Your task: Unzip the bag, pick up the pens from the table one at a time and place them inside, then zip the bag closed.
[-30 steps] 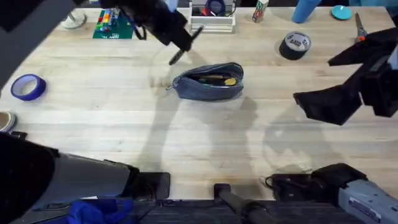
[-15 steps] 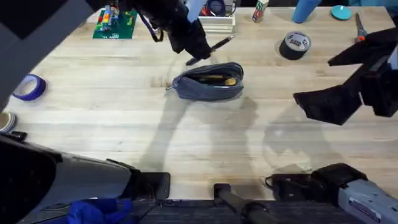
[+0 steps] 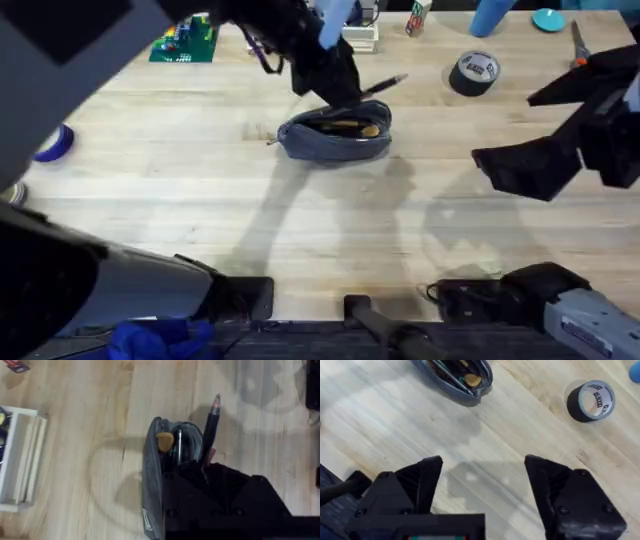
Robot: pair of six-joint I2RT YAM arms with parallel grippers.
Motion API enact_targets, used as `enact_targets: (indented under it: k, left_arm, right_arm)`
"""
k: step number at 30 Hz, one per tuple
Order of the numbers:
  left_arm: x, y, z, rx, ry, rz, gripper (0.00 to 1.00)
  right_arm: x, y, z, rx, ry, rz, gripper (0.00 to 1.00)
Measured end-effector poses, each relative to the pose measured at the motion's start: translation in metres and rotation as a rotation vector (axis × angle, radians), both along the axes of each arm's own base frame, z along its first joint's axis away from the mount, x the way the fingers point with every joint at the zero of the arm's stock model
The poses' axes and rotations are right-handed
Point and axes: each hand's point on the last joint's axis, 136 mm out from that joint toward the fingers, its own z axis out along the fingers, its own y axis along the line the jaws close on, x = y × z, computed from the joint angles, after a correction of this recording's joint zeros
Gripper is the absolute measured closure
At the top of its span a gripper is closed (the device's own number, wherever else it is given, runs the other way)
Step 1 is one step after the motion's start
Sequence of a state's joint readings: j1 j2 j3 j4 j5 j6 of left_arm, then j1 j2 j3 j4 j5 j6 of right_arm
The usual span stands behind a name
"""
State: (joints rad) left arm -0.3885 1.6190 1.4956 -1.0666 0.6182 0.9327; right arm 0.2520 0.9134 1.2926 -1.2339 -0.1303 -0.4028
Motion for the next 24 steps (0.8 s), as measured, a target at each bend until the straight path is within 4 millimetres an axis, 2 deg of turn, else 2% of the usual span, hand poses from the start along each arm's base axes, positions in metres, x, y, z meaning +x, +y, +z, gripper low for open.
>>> enact_targets:
  k: [10, 24]
  left_arm:
    - [0.002, -0.011, -0.047, 0.058, 0.119, -0.035, 0.959]
    - [0.01, 0.014, -0.096, 0.269, 0.174, 0.013, 0.959]
  right_arm:
    - [0.0, 0.0, 0.0, 0.0, 0.0, 0.0, 0.006]
    - [0.0, 0.0, 0.0, 0.0, 0.0, 0.0, 0.005]
